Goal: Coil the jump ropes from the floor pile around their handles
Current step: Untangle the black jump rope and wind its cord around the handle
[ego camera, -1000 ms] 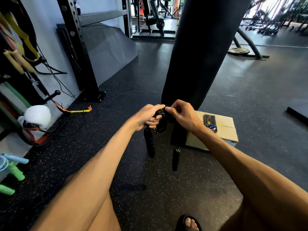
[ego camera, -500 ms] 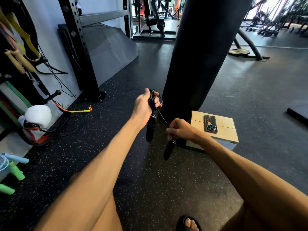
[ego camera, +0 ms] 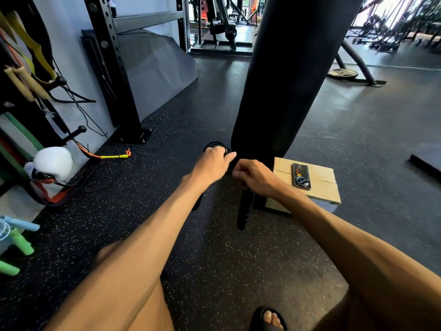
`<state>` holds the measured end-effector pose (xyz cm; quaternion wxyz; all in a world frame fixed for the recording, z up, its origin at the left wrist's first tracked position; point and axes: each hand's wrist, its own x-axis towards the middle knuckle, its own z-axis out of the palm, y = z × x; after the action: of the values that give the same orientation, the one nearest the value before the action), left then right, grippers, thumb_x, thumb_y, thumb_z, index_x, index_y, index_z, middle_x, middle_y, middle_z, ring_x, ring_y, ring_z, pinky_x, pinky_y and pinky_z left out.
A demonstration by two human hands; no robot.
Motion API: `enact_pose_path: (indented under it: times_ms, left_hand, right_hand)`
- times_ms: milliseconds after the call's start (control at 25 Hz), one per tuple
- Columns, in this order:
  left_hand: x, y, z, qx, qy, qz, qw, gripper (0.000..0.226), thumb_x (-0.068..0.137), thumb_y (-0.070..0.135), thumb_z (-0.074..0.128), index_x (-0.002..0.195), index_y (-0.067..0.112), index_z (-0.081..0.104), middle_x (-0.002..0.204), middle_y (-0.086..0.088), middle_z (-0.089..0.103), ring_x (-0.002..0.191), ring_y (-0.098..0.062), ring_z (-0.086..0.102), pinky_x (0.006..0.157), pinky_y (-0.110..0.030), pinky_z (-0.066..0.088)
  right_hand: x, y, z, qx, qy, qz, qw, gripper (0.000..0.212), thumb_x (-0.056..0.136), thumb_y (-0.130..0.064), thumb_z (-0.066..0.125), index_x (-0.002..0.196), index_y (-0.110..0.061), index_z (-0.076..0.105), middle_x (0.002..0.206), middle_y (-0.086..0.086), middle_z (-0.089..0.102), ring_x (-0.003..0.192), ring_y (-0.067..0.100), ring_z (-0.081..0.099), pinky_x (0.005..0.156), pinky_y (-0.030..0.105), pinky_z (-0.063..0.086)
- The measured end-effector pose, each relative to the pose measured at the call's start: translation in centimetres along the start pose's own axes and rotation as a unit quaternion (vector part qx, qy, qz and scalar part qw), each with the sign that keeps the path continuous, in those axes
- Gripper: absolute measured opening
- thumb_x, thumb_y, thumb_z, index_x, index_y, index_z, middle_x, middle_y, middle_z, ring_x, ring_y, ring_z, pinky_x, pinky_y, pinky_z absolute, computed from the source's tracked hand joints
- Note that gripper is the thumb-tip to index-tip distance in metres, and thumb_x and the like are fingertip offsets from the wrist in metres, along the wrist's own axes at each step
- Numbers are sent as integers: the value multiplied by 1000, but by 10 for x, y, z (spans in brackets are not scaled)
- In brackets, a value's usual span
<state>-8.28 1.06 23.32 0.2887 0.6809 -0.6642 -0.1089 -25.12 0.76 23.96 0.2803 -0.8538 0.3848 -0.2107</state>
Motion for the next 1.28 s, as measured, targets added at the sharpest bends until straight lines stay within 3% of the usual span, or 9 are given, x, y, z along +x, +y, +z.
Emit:
enact_pose_path:
  times_ms: [160,320,480,640,760,840,1080,1200,1280]
  left_hand:
    - [-7,9,-8,37,-125,-44,991,49,102,37,36,65,12,53,56,-5,56,55,-22,58,57,-35,43]
    - [-8,8,-16,-199,-217,-151,944,53,102,41,32,62,11,48,36,4,40,32,-13,30,42,-23,32]
    - [-13,0,-25,-373,-200,-165,891,53,101,35,38,55,9,42,36,3,26,31,-11,19,38,-20,22]
    - [-20,-12,-38,-465,-189,-167,849,58,102,39,39,53,8,41,34,3,22,28,-9,18,35,-18,23]
    - [-27,-28,-52,-483,-153,-178,843,66,99,53,40,52,7,44,35,2,24,29,-9,19,35,-19,25]
    - [-32,-46,-64,-490,-118,-208,838,69,95,59,43,54,5,48,36,2,25,29,-9,20,35,-20,27]
    - [-31,-98,-95,-494,84,-289,816,55,87,56,62,57,16,39,40,2,28,35,-12,25,41,-24,33]
    - [-20,-138,-119,-465,186,-295,814,51,86,50,68,54,15,47,45,-1,38,38,-14,32,43,-24,35]
    - [-16,-166,-131,-475,214,-279,807,42,88,41,68,65,9,55,51,-3,43,42,-13,37,44,-24,37]
  right_hand:
    - [7,-2,-3,-67,49,-44,996,15,93,-23,64,91,-8,64,86,1,63,77,14,60,69,31,51]
    - [12,-3,-3,-30,100,-23,994,24,90,-34,68,89,-11,60,79,-5,60,69,5,55,59,18,43]
    - [19,-10,0,61,119,-11,991,19,94,-27,64,94,-8,62,87,7,66,79,16,61,71,34,51]
    - [18,-18,10,174,74,1,982,26,96,-28,61,112,-7,63,103,7,69,95,16,66,84,32,53]
    - [24,-31,24,345,-50,52,936,39,93,-34,63,121,-8,61,114,7,70,106,15,67,92,26,52]
    - [38,-41,34,370,-100,66,921,39,90,-25,68,122,-4,59,114,10,71,105,17,68,96,28,51]
    - [113,-77,80,347,-100,33,932,26,90,-17,69,107,2,65,98,13,70,92,20,64,96,45,49]
    - [168,-99,107,346,-122,14,930,26,91,-14,68,106,7,63,91,12,68,86,18,62,85,35,49]
    - [200,-110,129,358,-137,2,924,21,91,-12,67,102,6,64,86,10,67,80,16,61,78,27,48]
